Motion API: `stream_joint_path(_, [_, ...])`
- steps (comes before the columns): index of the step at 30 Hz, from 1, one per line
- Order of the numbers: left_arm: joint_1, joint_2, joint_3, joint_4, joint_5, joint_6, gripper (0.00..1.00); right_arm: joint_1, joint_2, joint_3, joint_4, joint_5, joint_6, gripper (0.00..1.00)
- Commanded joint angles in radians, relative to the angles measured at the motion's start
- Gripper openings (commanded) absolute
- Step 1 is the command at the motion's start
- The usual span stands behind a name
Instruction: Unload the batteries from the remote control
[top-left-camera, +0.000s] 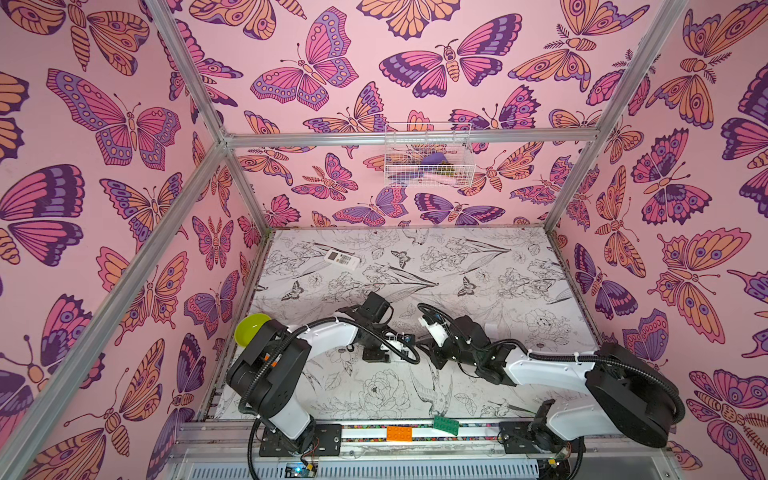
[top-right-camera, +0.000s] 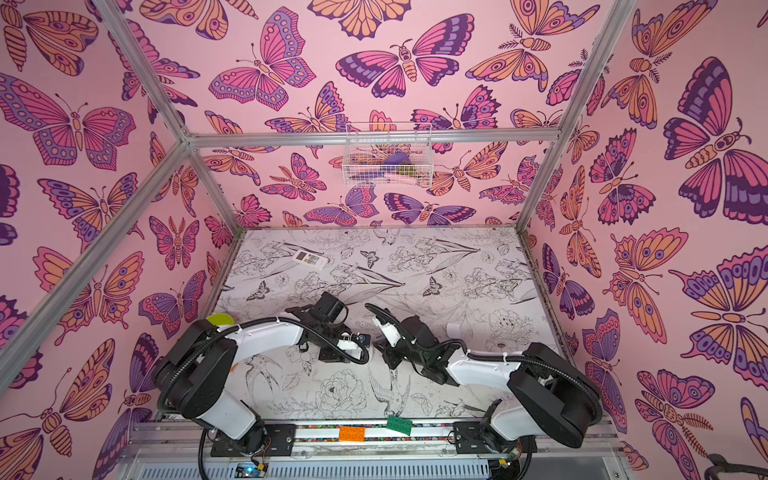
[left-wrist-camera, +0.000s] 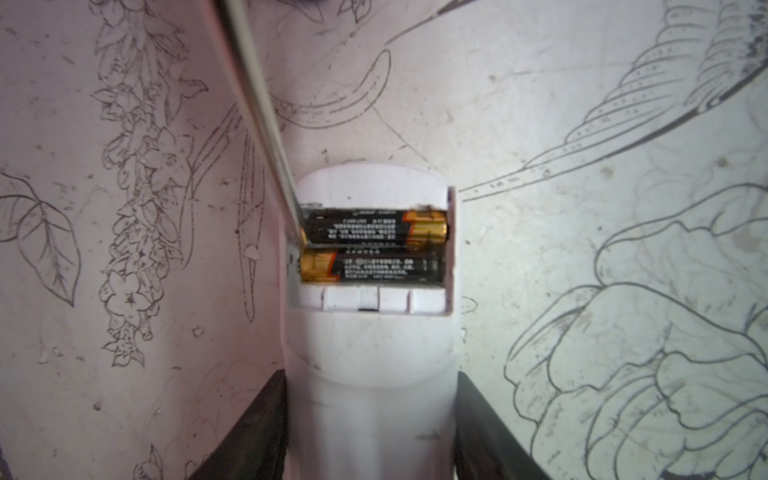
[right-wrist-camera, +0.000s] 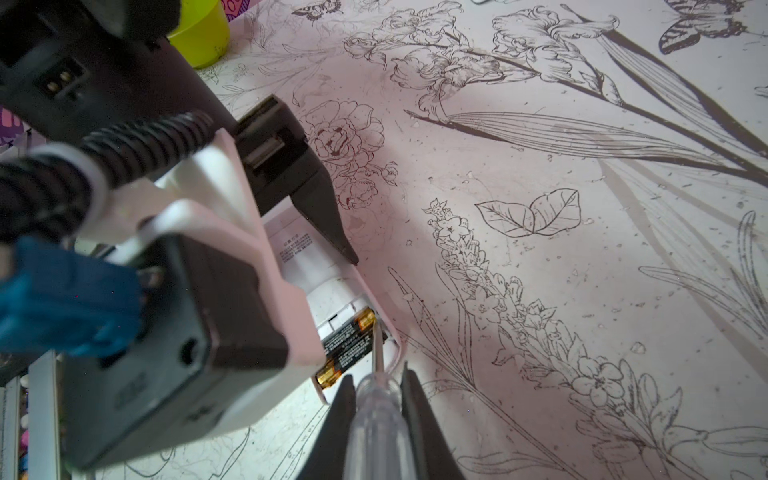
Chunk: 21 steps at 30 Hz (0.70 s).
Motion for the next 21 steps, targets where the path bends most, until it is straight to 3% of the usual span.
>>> stream_joint_path(1, [-0.020,0.029,-0.017,-0.005,0.014,-0.003,0.37,0.012,0.025,-0.013,0.031,0.053,0.013,0.00])
stream_joint_path(5, [-0.023,0.037,-0.013,-0.005,0.011,-0.005,0.37,0.020,0.024,-0.042,0.078,0.064,0.011,0.00])
stream_joint_path(13, [-0.024,0.036,-0.014,-0.004,0.008,-0.004,0.37,0.030,0.033,-0.048,0.040,-0.026,0.018,0.00])
stream_joint_path(21, [-0.023,0.038,-0.012,0.001,0.000,-0.009,0.37,0.069,0.089,-0.097,0.148,0.025,0.017,0.00])
